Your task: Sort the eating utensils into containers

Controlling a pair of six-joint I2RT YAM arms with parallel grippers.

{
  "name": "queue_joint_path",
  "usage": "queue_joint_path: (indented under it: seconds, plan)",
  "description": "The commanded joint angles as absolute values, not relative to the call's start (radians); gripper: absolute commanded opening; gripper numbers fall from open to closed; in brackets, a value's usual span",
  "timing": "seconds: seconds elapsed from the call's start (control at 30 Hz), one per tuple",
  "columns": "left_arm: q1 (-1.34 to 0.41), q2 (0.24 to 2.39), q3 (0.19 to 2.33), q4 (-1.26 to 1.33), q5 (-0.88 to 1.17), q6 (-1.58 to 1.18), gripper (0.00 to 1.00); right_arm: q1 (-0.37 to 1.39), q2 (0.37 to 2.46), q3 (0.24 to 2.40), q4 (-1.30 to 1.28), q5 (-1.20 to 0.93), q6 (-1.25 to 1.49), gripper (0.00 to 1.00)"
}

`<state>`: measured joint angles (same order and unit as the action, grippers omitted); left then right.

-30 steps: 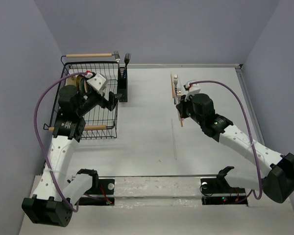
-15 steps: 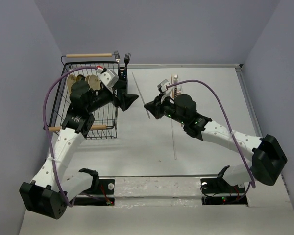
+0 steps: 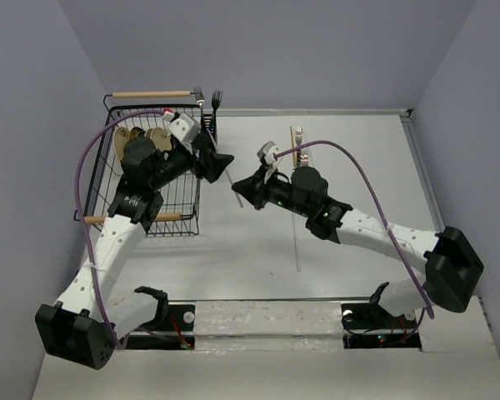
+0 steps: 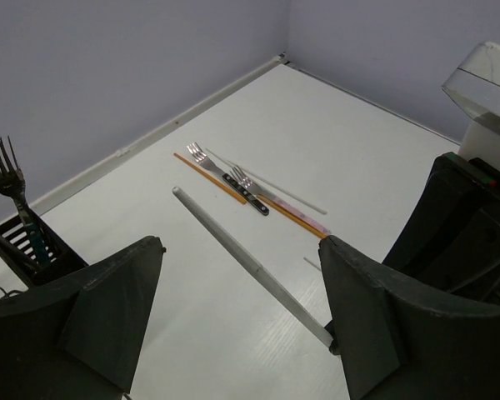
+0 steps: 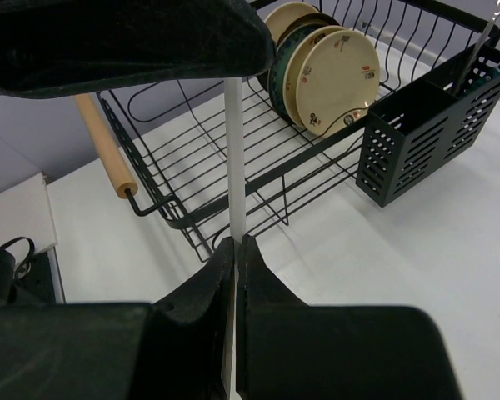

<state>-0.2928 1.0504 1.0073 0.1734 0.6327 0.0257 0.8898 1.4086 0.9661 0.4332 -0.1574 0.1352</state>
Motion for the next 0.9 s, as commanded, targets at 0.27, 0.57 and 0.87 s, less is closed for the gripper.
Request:
queue_joint_path:
  seconds: [0.27, 0.57, 0.87]
  plan:
    - [-0.295, 1.042, 0.994, 0.227, 0.695, -0.041, 0.64, 0.897, 1.394, 1.005, 0.549, -0.163, 0.137, 0.0]
    - [-0.295, 1.035, 0.983, 0.253, 0.704, -0.054, 0.24, 0.897, 1.434, 1.017, 0.575, -0.176, 0.12, 0.0]
    - [-0.295, 1.031, 0.957, 0.284, 0.678, -0.031, 0.0, 0.897, 1.503, 1.051, 0.592, -0.124, 0.081, 0.0]
